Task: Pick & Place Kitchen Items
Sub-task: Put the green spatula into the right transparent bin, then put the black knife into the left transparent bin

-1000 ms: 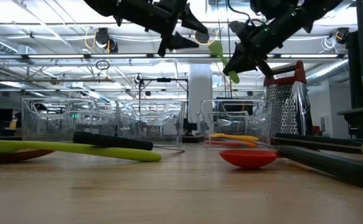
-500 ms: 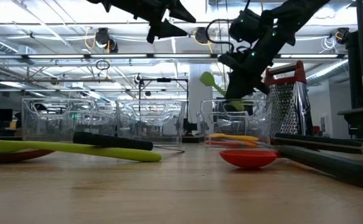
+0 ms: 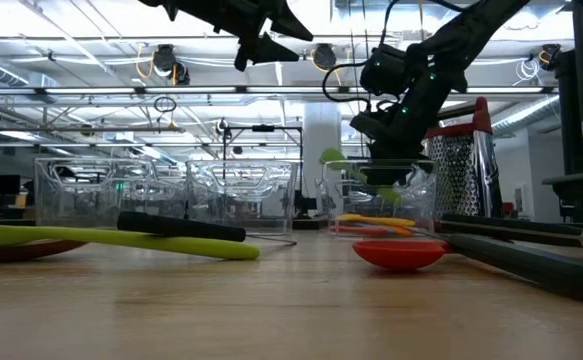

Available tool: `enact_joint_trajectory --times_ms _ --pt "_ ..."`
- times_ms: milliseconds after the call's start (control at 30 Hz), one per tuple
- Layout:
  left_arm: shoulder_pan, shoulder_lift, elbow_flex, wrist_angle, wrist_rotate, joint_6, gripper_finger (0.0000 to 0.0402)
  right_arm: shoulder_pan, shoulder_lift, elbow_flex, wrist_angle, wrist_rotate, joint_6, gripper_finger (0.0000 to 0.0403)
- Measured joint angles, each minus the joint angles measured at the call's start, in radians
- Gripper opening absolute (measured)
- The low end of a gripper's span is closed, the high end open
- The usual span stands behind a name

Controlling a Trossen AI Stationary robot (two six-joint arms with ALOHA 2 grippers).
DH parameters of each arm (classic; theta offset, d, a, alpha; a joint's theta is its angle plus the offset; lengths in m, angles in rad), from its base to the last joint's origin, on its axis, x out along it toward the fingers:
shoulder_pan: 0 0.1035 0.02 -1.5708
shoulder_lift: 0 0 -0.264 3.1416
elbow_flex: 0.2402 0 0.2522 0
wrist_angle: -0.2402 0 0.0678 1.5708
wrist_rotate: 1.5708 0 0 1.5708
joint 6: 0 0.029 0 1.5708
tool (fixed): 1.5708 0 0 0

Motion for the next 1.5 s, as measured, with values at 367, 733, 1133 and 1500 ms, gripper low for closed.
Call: enact_joint_trajectory --times_ms 367,733,1133,1500 --pt "0.009 0.0 0.0 -0.007 0.0 0.01 0.0255 -0.032 -0.001 0.0 -0.072 0.003 0.002 0.0024" --pt "0.02 0.001 0.0 -0.006 0.009 0.036 0.0255 -0.032 -0.001 0.0 -0.091 -0.005 0.006 0.0027" --pt "0.025 0.001 0.0 -0.007 0.043 0.067 0.0255 -0.032 -0.001 0.0 -0.09 -0.029 0.005 0.0057" --pt "0.023 0.001 0.0 -0.037 0.066 0.072 0.0255 -0.032 -0.013 -0.001 -0.056 -0.002 0.022 0.0099"
